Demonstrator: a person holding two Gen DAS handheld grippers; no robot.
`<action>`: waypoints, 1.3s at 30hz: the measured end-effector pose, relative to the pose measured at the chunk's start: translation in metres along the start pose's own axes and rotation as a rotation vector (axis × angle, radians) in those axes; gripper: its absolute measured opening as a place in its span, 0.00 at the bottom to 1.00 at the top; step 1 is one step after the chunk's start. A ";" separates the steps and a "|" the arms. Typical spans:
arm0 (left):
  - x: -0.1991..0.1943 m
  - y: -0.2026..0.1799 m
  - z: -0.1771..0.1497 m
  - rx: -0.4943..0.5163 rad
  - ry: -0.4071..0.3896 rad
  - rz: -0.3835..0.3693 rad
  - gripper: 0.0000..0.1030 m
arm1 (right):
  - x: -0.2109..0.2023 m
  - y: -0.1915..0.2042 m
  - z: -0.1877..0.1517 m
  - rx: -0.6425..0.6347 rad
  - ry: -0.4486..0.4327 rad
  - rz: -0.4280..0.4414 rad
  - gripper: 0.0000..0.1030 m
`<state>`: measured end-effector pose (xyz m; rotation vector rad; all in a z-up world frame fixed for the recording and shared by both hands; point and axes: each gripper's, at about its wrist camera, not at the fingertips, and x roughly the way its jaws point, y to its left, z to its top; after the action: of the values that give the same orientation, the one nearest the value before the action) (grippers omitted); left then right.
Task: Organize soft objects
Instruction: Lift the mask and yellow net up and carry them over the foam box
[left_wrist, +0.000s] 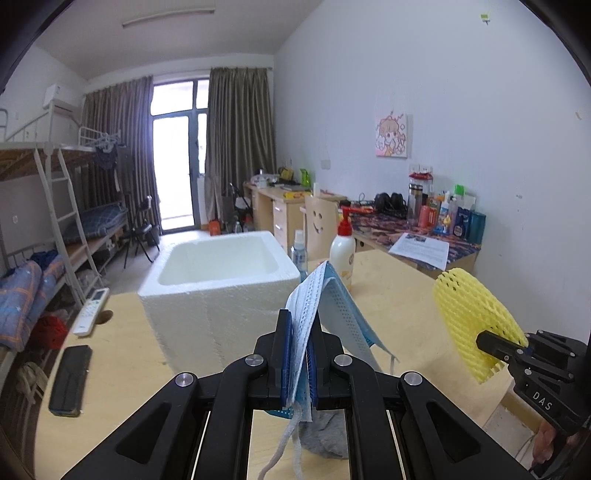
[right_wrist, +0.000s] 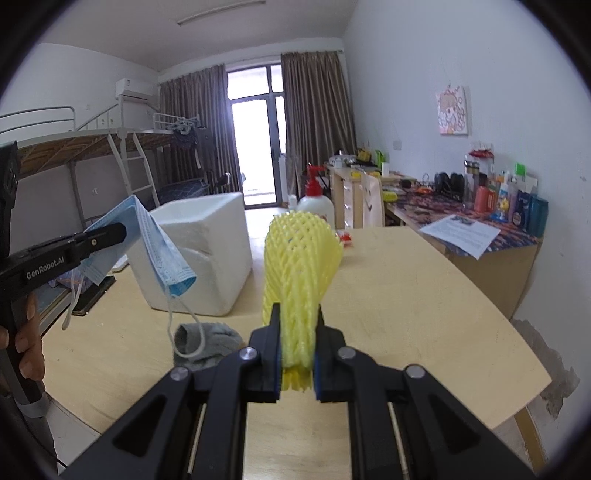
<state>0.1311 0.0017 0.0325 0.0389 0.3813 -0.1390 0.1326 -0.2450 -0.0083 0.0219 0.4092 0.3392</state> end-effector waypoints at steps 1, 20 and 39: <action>-0.004 0.000 0.001 0.002 -0.009 0.004 0.08 | -0.002 0.002 0.001 -0.005 -0.008 0.005 0.15; -0.082 0.009 -0.007 -0.011 -0.129 0.070 0.08 | -0.050 0.050 0.009 -0.103 -0.123 0.109 0.15; -0.122 0.036 -0.030 -0.044 -0.153 0.170 0.08 | -0.058 0.096 0.005 -0.186 -0.155 0.232 0.15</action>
<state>0.0131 0.0552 0.0503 0.0168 0.2265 0.0348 0.0540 -0.1729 0.0267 -0.0861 0.2207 0.5990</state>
